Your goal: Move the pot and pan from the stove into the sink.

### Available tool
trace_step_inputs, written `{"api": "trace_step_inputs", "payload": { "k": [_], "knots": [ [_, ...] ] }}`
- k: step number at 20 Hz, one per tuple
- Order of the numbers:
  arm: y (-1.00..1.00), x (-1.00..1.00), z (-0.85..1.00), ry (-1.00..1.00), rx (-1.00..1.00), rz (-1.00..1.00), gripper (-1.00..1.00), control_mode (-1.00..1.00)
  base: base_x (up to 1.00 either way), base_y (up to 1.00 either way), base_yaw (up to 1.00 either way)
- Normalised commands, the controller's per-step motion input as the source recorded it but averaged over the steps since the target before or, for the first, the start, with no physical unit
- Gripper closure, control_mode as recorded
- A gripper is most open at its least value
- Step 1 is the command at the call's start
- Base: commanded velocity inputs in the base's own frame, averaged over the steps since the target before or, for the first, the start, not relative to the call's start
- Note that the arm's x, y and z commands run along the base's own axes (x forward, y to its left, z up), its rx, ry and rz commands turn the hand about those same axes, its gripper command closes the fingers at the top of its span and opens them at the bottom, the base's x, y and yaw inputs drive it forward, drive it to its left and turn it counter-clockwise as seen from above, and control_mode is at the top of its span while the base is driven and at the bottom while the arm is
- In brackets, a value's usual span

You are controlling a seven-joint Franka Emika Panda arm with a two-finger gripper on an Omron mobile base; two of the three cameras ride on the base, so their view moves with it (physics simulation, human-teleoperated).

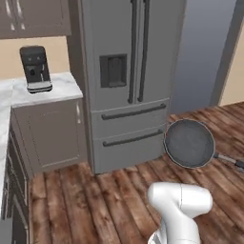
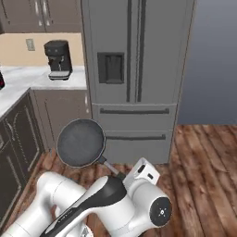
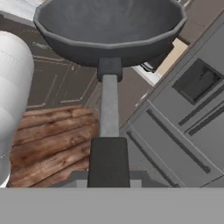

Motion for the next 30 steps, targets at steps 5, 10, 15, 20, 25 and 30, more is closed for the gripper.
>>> {"api": "trace_step_inputs", "payload": {
  "k": [5, 10, 15, 20, 25, 30],
  "knots": [
    [0.00, 0.00, 0.00, 0.00, 0.00, 0.00, 1.00, 1.00, 0.03, -0.19, -0.48],
    [0.00, 0.00, 0.00, 0.00, 0.00, 0.00, 1.00, 1.00, 0.03, -0.19, -0.48],
    [0.00, 0.00, 0.00, 0.00, 0.00, 0.00, 1.00, 1.00, 0.02, -0.17, -0.48],
    [0.00, 0.00, 0.00, 0.00, 0.00, 0.00, 1.00, 1.00, 0.01, -0.16, -0.49],
    [0.00, 0.00, 0.00, 0.00, 0.00, 0.00, 1.00, 1.00, 0.01, -0.16, -0.49],
    [0.00, 0.00, 0.00, 0.00, 0.00, 0.00, 1.00, 1.00, 0.01, -0.16, -0.49]
  ]
}}
